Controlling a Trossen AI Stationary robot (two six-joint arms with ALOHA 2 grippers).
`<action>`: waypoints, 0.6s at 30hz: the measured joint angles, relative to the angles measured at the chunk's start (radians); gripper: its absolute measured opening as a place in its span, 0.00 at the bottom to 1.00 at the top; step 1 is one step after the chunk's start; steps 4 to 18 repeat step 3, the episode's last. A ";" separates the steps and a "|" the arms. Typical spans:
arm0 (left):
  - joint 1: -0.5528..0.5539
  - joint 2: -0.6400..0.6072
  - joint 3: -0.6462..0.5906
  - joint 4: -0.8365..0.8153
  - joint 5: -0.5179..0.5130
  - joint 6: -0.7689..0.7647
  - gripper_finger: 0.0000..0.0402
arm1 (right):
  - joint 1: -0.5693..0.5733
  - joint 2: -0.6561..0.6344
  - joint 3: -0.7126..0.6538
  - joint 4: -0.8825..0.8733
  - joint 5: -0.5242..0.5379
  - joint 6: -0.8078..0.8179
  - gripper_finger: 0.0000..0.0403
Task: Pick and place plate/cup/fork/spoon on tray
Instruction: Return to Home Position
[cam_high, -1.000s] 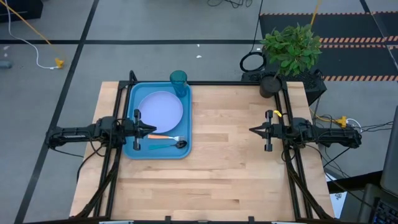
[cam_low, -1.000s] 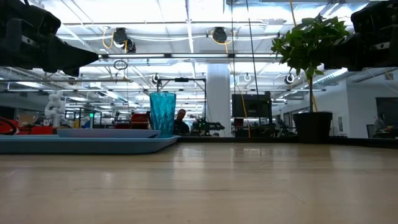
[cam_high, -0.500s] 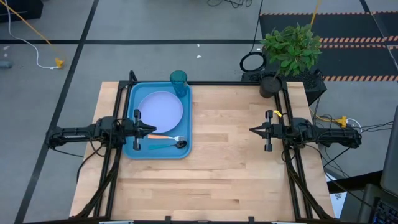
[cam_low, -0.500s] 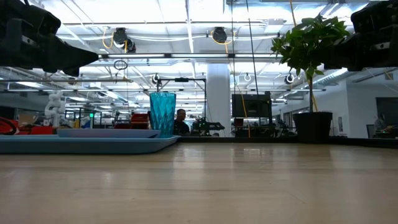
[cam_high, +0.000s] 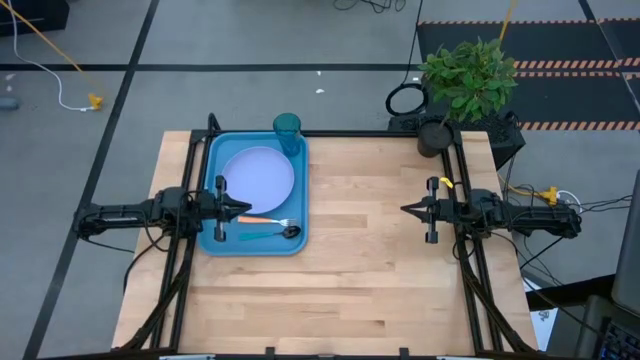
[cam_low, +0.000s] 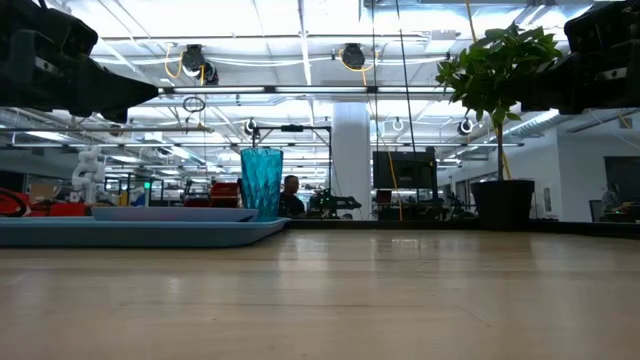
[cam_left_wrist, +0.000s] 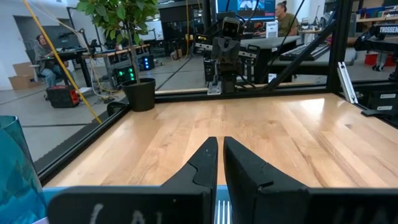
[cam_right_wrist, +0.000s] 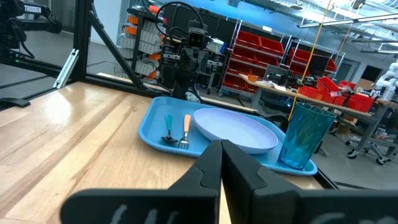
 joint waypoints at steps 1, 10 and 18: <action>0.000 0.000 0.000 0.000 0.000 0.000 0.08 | 0.000 0.000 0.000 0.000 0.000 0.000 0.00; 0.000 0.000 0.000 0.000 0.000 0.000 0.08 | 0.000 0.000 0.000 0.000 0.000 0.000 0.00; 0.000 0.000 0.000 0.000 0.000 0.000 0.08 | 0.000 0.000 0.000 0.000 0.000 0.000 0.00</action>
